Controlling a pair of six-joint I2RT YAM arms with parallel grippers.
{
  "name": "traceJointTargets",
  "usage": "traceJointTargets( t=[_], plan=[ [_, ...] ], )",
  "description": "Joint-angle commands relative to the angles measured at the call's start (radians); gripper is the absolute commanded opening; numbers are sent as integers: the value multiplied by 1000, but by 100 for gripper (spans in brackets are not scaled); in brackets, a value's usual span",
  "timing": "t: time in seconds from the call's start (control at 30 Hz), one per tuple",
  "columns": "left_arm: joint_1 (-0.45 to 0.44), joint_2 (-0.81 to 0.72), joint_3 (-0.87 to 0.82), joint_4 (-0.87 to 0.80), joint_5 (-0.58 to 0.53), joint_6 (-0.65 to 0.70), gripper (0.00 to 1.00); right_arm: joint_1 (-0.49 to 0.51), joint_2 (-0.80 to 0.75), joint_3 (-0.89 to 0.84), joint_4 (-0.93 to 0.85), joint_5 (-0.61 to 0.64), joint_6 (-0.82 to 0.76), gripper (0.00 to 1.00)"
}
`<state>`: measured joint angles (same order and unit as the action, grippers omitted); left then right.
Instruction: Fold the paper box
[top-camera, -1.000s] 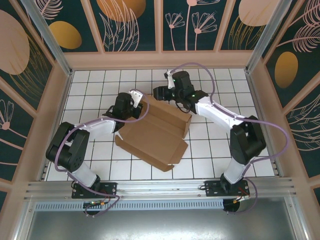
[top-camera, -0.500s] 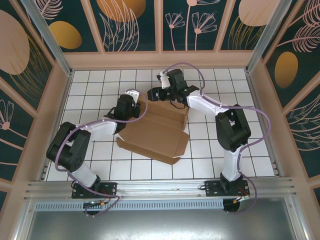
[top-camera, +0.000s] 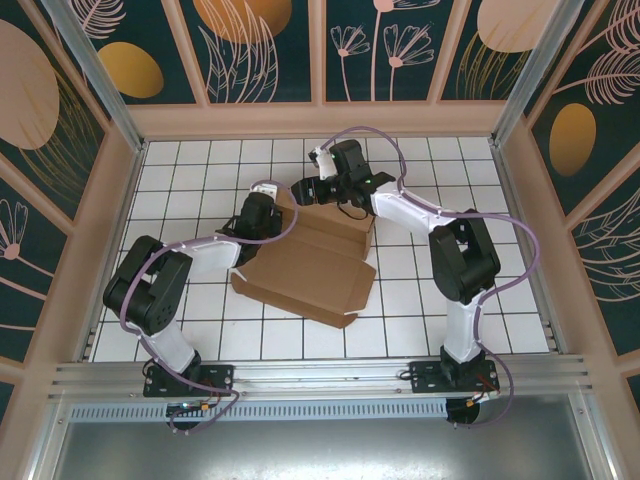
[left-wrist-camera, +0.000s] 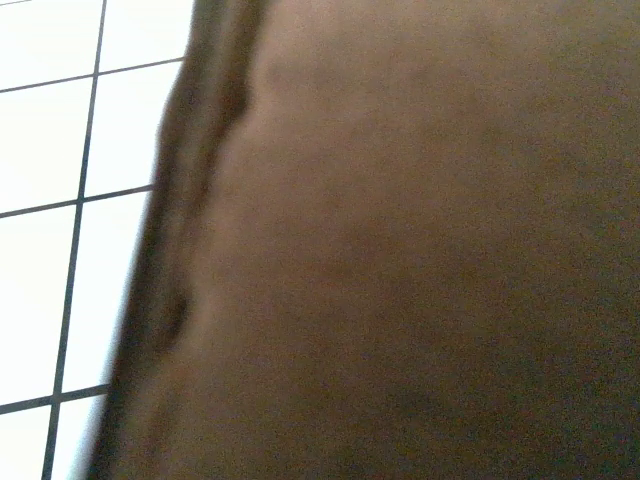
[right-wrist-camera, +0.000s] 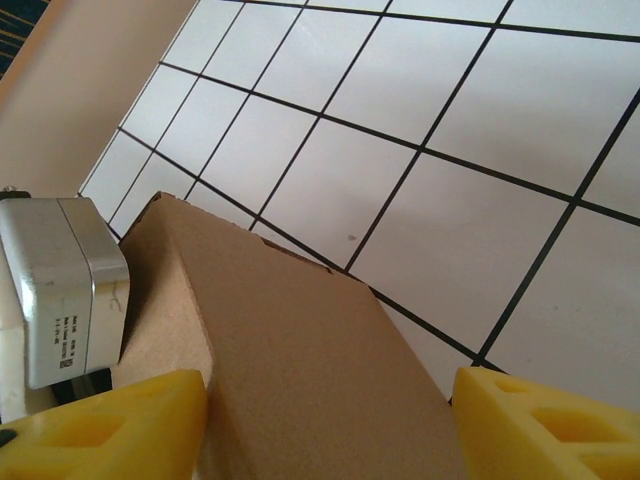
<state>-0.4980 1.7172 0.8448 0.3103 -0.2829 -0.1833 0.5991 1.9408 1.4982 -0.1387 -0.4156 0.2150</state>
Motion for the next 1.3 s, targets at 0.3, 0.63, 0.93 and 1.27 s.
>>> traceJointTargets(
  t=[0.3, 0.63, 0.93, 1.27],
  plan=[
    [-7, -144, -92, 13, 109, -122, 47, -1, -182, -101, -72, 135, -3, 74],
    [-7, -343, -139, -43, 209, -144, 61, -47, -323, -201, -30, 215, 41, 77],
    [36, -457, -33, -76, 170, -172, 61, -47, -381, -264, -14, 277, 46, 72],
    [99, -232, 69, -56, 213, -189, 54, -47, -397, -293, -42, 295, 28, 69]
  ],
)
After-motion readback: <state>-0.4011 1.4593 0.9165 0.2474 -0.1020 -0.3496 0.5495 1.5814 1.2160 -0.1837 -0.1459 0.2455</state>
